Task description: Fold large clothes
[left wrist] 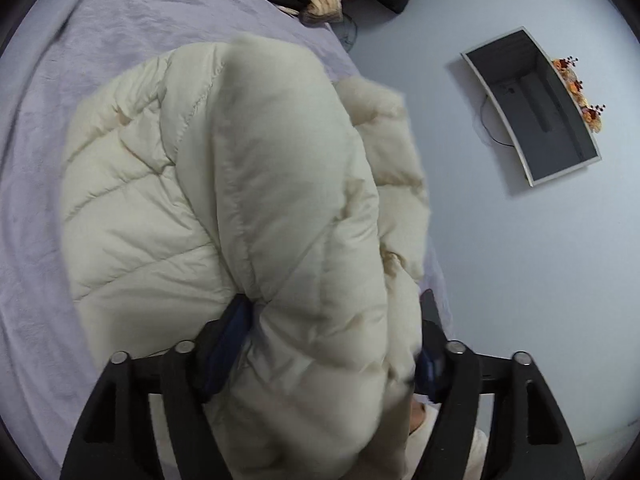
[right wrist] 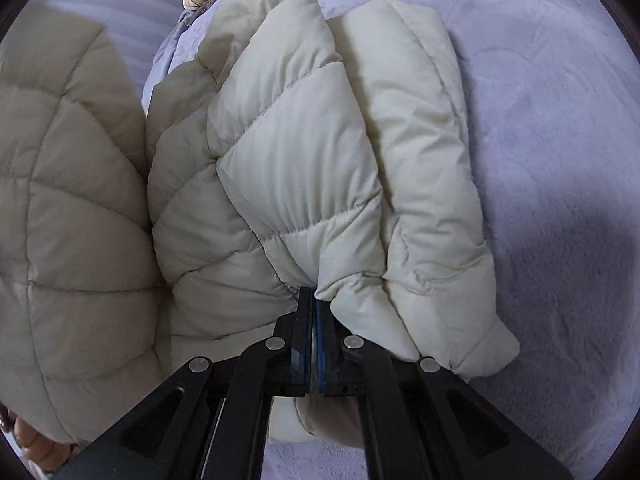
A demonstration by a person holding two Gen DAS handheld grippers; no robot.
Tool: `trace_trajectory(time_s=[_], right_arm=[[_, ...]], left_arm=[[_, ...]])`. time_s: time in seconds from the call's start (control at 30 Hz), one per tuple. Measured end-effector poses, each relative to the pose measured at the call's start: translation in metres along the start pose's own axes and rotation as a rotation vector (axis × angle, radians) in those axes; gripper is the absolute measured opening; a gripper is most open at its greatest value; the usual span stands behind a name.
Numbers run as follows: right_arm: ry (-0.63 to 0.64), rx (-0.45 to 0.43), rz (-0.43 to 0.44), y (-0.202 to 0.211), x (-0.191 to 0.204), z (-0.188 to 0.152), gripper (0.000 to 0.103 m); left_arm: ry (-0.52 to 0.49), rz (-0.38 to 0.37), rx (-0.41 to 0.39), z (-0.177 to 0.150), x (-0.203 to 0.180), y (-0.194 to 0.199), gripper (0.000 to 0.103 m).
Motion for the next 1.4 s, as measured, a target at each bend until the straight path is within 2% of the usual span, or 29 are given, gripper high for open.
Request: trace_trajectory(time_s=[0.1,0.2,0.23,0.3,0.37,0.4,0.47,0.5,0.53,0.57,0.6,0.63,0.67,0.73,0.83,0.97,1.03,1.13,1.27,1.3,1.37,1.4], right_arm=[[-0.044,-0.001,0.082,0.004,-0.018,0.008,0.0],[-0.149,0.003,0.189,0.018,-0.037,0.011,0.001],[-0.186,-0.014,0.214,0.028,-0.044,0.012,0.004],[-0.218,-0.067,0.215,0.055,-0.059,0.013,0.004],[-0.224,-0.125,0.175,0.086,-0.073,0.015,0.005],[-0.231,-0.149,0.165,0.1,-0.078,0.02,0.011],[-0.234,-0.193,0.176,0.121,-0.084,0.036,0.035],[-0.228,-0.206,0.192,0.127,-0.082,0.045,0.061],[-0.218,-0.22,0.208,0.13,-0.078,0.051,0.066],[-0.204,-0.224,0.229,0.131,-0.074,0.061,0.065],[-0.189,-0.224,0.26,0.13,-0.07,0.07,0.051],[-0.179,-0.208,0.27,0.126,-0.068,0.079,0.019],[-0.174,-0.176,0.259,0.113,-0.056,0.087,0.009],[-0.137,-0.122,0.251,0.103,-0.034,0.099,0.008],[-0.088,-0.004,0.218,0.072,-0.03,0.109,0.007],[-0.077,0.104,0.299,0.046,-0.036,0.095,0.007],[-0.067,0.146,0.303,0.031,-0.037,0.101,0.007],[-0.065,0.172,0.29,0.029,-0.044,0.088,0.006],[-0.035,0.165,0.225,0.034,-0.037,0.097,0.008],[-0.016,0.158,0.198,0.041,-0.034,0.099,0.01],[0.009,0.133,0.145,0.064,-0.035,0.098,0.027],[0.009,0.107,0.132,0.072,-0.033,0.105,0.051]], left_arm=[[0.003,-0.066,0.04,-0.006,-0.007,-0.032,0.078],[0.005,-0.06,0.037,-0.007,-0.005,-0.043,0.078],[0.002,-0.059,0.042,-0.008,-0.005,-0.044,0.078],[-0.007,-0.052,0.052,-0.008,-0.005,-0.045,0.078],[-0.022,-0.04,0.059,-0.005,-0.002,-0.044,0.078],[-0.031,-0.036,0.059,-0.005,-0.003,-0.043,0.078],[-0.042,-0.035,0.057,0.001,0.002,-0.042,0.078],[-0.044,-0.036,0.056,0.001,0.002,-0.041,0.078],[-0.046,-0.039,0.055,0.002,-0.002,-0.041,0.078],[-0.048,-0.048,0.057,0.0,-0.004,-0.04,0.078],[-0.052,-0.059,0.063,-0.003,-0.007,-0.042,0.078],[-0.058,-0.068,0.07,-0.005,-0.008,-0.043,0.078],[-0.07,-0.07,0.076,-0.01,-0.008,-0.044,0.078],[-0.097,-0.075,0.091,-0.015,-0.009,-0.05,0.078],[-0.148,-0.074,0.117,-0.025,-0.015,-0.062,0.078],[-0.205,-0.068,0.154,-0.034,-0.02,-0.082,0.078],[-0.245,-0.041,0.17,-0.04,-0.021,-0.092,0.078],[-0.296,0.01,0.173,-0.047,-0.022,-0.102,0.078],[-0.295,0.026,0.177,-0.049,-0.023,-0.107,0.078],[-0.297,0.027,0.179,-0.049,-0.022,-0.107,0.078],[-0.301,0.034,0.18,-0.051,-0.022,-0.108,0.078],[-0.303,0.036,0.179,-0.051,-0.021,-0.108,0.078]])
Point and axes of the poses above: each gripper's, at about its wrist camera, not at the fingertips, and y roughly against the way its jaws point, x to its left, z to its top, the point moved 5 cm from there along -y, roughly the way its jaws point, and after that the axes turned 10 degrees about y, right-handed, at the moved point
